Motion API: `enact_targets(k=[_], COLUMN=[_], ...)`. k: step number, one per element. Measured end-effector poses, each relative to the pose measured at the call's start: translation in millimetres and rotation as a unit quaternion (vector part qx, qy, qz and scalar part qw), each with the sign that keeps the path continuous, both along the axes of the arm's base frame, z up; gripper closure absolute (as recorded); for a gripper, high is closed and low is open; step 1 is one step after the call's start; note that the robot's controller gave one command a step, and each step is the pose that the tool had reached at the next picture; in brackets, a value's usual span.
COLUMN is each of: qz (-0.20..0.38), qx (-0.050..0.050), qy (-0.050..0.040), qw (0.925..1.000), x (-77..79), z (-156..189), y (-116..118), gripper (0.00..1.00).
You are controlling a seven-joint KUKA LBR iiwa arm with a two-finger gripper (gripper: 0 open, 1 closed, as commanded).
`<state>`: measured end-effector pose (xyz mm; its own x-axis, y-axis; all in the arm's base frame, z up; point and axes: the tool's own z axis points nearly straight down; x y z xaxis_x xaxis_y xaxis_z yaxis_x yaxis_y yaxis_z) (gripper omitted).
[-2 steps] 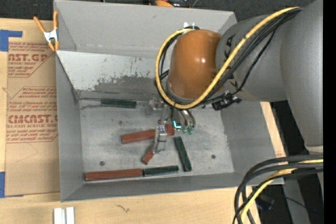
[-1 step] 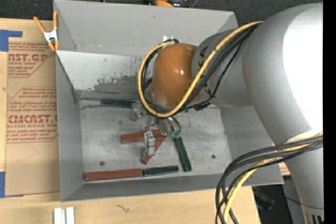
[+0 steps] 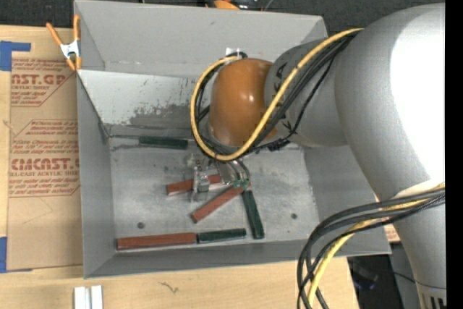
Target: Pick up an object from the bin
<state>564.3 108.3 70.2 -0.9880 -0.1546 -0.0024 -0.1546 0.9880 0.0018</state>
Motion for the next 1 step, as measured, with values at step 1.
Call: enact_targets(k=[1], qz=[0.0], qx=[0.0], qy=[-0.0045], qw=[1.0], x=[18.0], z=[148.1], y=[-17.5], gripper=[1.0])
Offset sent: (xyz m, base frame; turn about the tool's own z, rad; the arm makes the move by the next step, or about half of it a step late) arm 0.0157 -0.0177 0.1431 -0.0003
